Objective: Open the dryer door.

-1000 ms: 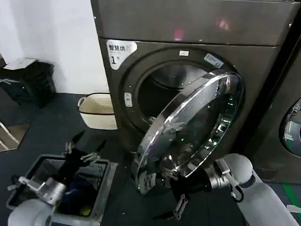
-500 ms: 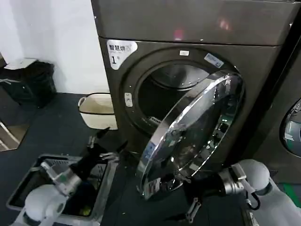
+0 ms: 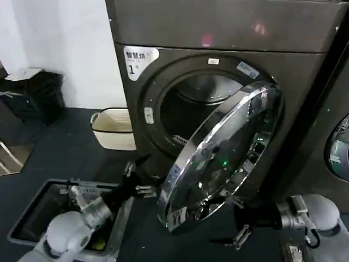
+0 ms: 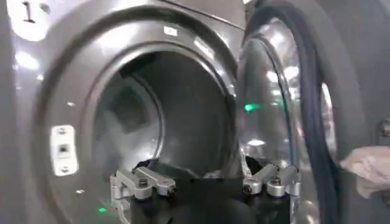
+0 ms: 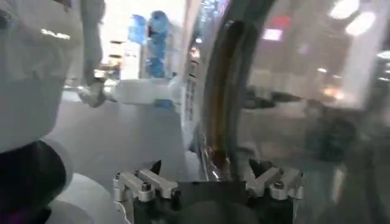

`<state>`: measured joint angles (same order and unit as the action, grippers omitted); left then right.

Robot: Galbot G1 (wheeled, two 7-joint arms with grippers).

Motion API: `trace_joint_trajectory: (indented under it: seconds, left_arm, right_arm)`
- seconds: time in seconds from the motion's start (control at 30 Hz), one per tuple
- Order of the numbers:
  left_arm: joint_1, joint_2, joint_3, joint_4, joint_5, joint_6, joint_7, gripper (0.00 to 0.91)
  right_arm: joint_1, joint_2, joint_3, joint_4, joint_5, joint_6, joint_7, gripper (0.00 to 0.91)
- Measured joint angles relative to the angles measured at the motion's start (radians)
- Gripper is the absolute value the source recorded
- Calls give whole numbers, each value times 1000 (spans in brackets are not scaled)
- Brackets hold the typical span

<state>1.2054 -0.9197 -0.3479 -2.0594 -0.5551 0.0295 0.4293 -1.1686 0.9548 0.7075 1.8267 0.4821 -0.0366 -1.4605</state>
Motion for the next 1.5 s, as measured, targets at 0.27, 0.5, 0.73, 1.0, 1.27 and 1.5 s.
trace_joint_trajectory:
  seconds: [0.27,0.5,0.73,1.0,1.27,1.5]
  left_arm:
    - [-52,-9,60,31,-2,2,10,907]
    - [-85,-16,100,50,-18,3,32,907]
    - [-88,-16,130,50,-18,15,31,907]
    - [-98,11,170,37,-33,13,34,907]
    - [-131,57,246,27,-76,-9,33,907]
    - [-175,101,347,28,-105,-17,17,907]
  right_arm:
    - [-72,23,191,12,-56,31,0,907]
    - [-111,48,354,12,-78,38,19,907]
    - [-144,63,512,24,-80,55,80,907]
    - [-185,116,659,49,-44,56,278,907]
    - [-230,163,746,106,81,24,617,907]
    - [-258,167,816,167,109,26,870,907]
